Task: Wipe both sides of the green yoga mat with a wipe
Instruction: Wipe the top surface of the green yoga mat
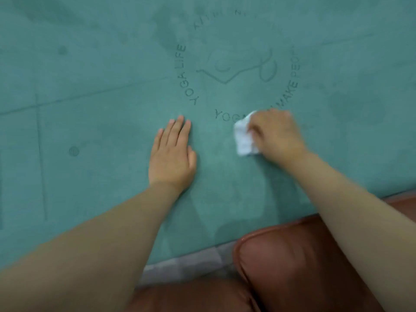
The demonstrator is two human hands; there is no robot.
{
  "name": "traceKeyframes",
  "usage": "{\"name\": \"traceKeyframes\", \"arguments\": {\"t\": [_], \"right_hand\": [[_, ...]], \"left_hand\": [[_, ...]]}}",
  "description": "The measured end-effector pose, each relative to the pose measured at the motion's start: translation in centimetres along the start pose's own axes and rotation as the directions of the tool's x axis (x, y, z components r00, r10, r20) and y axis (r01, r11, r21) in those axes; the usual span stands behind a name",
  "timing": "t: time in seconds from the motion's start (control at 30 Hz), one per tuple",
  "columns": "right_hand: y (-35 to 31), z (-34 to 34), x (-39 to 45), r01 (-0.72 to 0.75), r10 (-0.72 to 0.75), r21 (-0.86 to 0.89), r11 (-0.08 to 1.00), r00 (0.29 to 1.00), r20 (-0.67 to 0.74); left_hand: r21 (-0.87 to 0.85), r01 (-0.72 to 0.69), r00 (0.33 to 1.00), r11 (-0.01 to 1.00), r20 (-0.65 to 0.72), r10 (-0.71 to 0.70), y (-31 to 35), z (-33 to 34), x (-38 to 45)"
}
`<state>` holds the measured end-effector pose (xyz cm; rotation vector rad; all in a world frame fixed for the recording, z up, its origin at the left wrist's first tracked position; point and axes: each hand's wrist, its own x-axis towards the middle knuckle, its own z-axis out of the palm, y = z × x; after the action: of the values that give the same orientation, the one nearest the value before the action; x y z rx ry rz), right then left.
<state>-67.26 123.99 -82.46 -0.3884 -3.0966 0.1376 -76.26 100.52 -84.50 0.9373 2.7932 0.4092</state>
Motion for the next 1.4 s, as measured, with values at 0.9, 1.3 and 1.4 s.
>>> {"name": "traceKeyframes", "arguments": {"t": [0.9, 1.3, 1.4], "right_hand": [[-7.8, -2.4, -3.4, -0.002, -0.115, 0.259, 0.966, 0.892, 0.437], [-2.4, -3.6, -3.0, -0.368, 0.31, 0.091, 0.925, 0.873, 0.377], [-9.9, -3.5, -6.9, 0.119, -0.246, 0.305, 0.945, 0.874, 0.42]], "left_hand": [[0.083, -0.011, 1.0, 0.996, -0.026, 0.014, -1.3, 0.2, -4.1], [0.09, -0.008, 1.0, 0.996, -0.025, 0.01, -1.1, 0.1, -4.1], [0.086, 0.002, 1.0, 0.996, -0.027, 0.0, -1.2, 0.1, -4.1]]}}
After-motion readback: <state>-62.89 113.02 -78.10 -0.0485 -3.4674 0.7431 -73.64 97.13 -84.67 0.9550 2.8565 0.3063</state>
